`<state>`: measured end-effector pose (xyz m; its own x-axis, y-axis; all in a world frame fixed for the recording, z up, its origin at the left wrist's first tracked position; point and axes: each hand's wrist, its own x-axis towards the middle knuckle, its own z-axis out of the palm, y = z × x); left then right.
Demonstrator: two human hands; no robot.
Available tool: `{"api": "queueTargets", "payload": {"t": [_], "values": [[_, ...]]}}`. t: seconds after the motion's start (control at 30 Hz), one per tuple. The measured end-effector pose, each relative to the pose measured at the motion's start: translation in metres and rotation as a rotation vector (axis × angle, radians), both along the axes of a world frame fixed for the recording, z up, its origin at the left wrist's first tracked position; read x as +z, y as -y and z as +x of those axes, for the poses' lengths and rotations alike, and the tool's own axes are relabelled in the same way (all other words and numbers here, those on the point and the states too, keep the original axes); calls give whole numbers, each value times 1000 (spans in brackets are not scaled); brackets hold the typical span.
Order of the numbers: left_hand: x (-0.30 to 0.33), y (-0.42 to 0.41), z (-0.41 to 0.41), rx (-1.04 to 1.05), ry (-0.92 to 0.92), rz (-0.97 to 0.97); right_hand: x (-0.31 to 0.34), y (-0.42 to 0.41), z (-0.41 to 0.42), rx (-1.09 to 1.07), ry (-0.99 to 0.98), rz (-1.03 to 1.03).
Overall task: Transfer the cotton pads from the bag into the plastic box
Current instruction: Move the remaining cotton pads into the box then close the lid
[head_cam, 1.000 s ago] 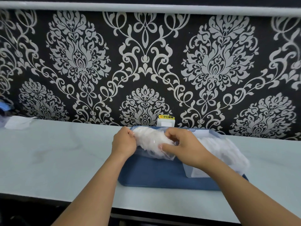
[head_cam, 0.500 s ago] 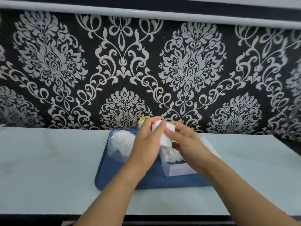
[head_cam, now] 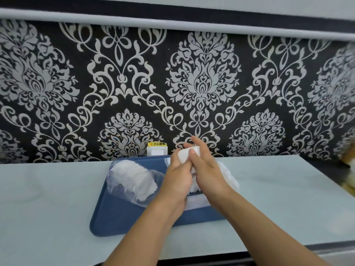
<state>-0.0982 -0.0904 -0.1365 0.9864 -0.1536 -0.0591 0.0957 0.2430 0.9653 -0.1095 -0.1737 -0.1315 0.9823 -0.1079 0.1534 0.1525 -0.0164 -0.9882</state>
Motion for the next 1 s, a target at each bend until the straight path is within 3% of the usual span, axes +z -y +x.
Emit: {"api": "queueTargets", "payload": {"t": [0.17, 0.27, 0.33, 0.47, 0.53, 0.7, 0.9, 1.0], "values": [[2, -3, 5, 35, 103, 158, 8, 18, 4, -27, 1, 56], [3, -12, 10, -23, 135, 206, 12, 40, 4, 25, -4, -33], [4, -12, 9, -24, 82, 116, 9, 50, 3, 125, -51, -69], [10, -1, 7, 84, -170, -333, 0, 42, 3, 183, -78, 51], [9, 2, 7, 144, -214, -378, -3, 32, 2, 158, -119, 24], [5, 4, 6, 109, -135, -89, -3, 31, 9, 24, -233, -162], [1, 5, 11, -55, -63, 53, 0, 52, 7, 149, -212, -203], [-3, -2, 15, -90, 49, 364, 2, 85, 9, -31, -167, -244]]}}
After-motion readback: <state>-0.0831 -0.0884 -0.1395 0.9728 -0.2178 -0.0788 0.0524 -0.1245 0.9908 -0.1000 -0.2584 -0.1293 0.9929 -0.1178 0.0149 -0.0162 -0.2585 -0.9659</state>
